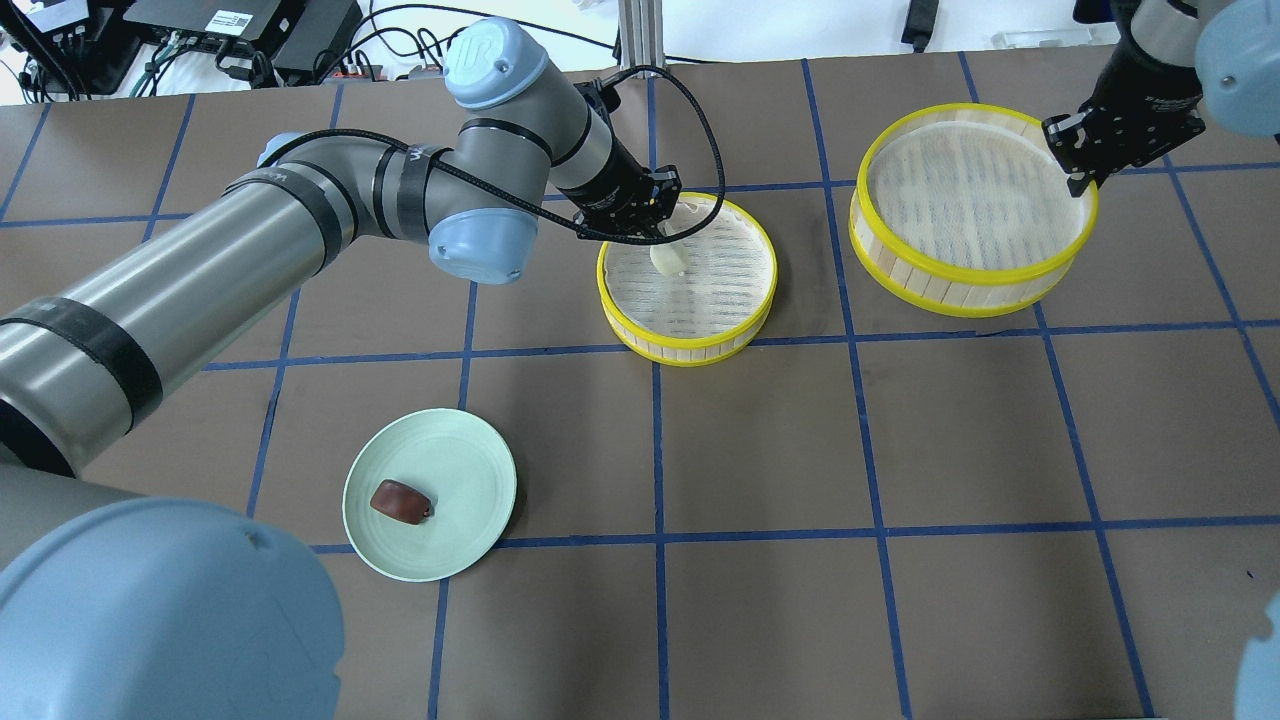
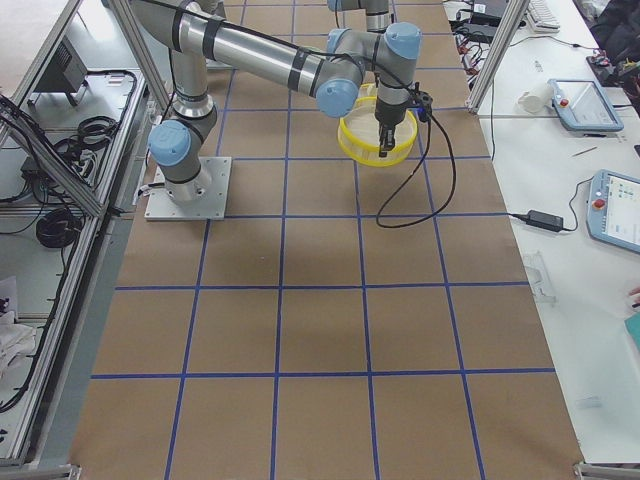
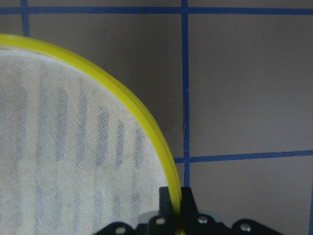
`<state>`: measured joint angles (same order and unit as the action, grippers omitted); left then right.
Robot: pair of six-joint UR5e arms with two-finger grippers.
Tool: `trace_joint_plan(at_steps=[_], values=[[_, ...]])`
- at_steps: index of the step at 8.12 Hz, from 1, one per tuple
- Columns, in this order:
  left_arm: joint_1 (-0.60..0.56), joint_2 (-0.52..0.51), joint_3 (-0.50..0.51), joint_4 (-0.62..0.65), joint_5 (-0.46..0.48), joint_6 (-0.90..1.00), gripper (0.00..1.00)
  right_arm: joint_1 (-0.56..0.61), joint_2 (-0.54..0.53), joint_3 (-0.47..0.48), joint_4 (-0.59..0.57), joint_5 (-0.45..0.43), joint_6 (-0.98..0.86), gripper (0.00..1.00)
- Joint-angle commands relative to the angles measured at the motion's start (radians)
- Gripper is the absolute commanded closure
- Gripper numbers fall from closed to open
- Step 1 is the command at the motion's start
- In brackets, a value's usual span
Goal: Place buns in different layers of steamer
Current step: 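Lower the white bun into the bottom steamer tier and open the left gripper, then restack the top tier with the right gripper while left moves toward the plate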
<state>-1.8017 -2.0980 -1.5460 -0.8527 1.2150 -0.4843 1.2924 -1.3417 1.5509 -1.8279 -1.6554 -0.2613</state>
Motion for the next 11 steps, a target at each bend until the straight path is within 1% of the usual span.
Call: trace_joint_plan(at_steps=[1, 2, 4, 5, 6, 7, 8, 9, 10, 11], values=[[-0.001, -0.008, -0.002, 0.001, -0.003, -0.032, 0.49, 0.001, 0.001, 0.001, -0.002, 0.002, -0.001, 1.00], [-0.001, -0.005, 0.000, 0.000, -0.003, -0.074, 0.37, 0.001, 0.003, 0.001, -0.001, 0.002, -0.001, 1.00], [-0.001, 0.010, 0.004, -0.009, 0.000, -0.096, 0.27, 0.001, 0.004, 0.000, -0.001, 0.003, -0.001, 1.00], [-0.001, 0.044, 0.004, -0.032, 0.007, -0.096, 0.22, -0.001, 0.003, 0.001, -0.001, 0.005, -0.001, 1.00], [0.002, 0.085, 0.006, -0.128, 0.050, -0.077, 0.19, 0.001, -0.002, 0.001, 0.001, 0.006, 0.002, 1.00], [0.007, 0.111, 0.006, -0.188, 0.155, -0.063, 0.17, 0.001, -0.007, 0.001, 0.001, 0.009, 0.005, 1.00], [0.016, 0.133, 0.006, -0.262, 0.206, -0.059, 0.13, 0.008, -0.008, 0.001, 0.001, 0.026, 0.017, 1.00], [0.037, 0.151, -0.009, -0.302, 0.284, -0.004, 0.08, 0.018, -0.010, 0.001, 0.001, 0.028, 0.049, 1.00], [0.071, 0.163, -0.013, -0.365, 0.306, 0.045, 0.03, 0.059, -0.013, -0.003, -0.016, 0.031, 0.118, 1.00], [0.111, 0.180, -0.014, -0.414, 0.311, 0.047, 0.01, 0.124, -0.011, -0.008, -0.043, 0.032, 0.167, 1.00]])
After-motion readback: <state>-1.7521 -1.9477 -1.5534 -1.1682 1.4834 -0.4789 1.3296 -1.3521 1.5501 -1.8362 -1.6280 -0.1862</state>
